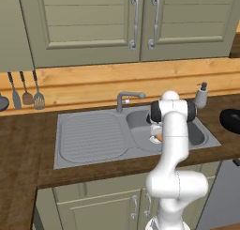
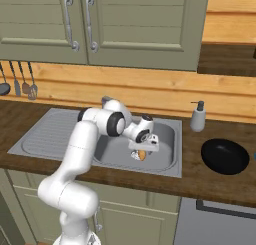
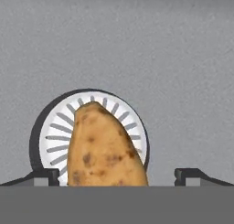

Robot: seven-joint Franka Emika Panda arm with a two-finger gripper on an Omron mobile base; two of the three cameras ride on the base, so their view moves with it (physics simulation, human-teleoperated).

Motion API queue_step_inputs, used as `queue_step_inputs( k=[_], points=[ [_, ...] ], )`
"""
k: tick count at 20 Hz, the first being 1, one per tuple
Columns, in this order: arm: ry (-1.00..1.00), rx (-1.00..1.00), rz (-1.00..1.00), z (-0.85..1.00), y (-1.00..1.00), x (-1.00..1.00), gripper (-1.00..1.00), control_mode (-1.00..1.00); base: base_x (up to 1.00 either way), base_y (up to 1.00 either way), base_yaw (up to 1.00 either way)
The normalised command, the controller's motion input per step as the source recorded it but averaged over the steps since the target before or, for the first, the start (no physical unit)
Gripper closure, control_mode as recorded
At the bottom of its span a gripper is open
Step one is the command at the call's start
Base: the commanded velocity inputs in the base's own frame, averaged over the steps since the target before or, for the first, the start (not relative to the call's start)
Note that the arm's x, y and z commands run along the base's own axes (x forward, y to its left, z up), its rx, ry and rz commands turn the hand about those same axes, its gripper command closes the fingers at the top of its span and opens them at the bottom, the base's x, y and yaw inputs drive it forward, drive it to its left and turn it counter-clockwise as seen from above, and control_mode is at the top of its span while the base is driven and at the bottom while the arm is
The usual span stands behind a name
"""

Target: Pick the potato from the sink and place it in the bowl. Then pick the bowl and place it in the microwave. Then close the microwave door and press the start button.

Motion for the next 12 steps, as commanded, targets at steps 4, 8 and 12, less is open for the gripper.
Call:
queue_step_inputs(
  k=[4, 8, 12],
  points=[
    [0.1, 0.0, 0.0, -0.36, 0.0, -0.4, -1.0, -1.0, 0.0, 0.0, 0.0],
    [0.08, 0.0, 0.0, -0.47, 0.03, -0.22, 1.0, -1.0, 0.0, 0.0, 0.0],
    [0.0, 0.0, 0.0, -0.3, 0.08, 0.0, 1.0, -1.0, 0.0, 0.0, 0.0]
  ],
)
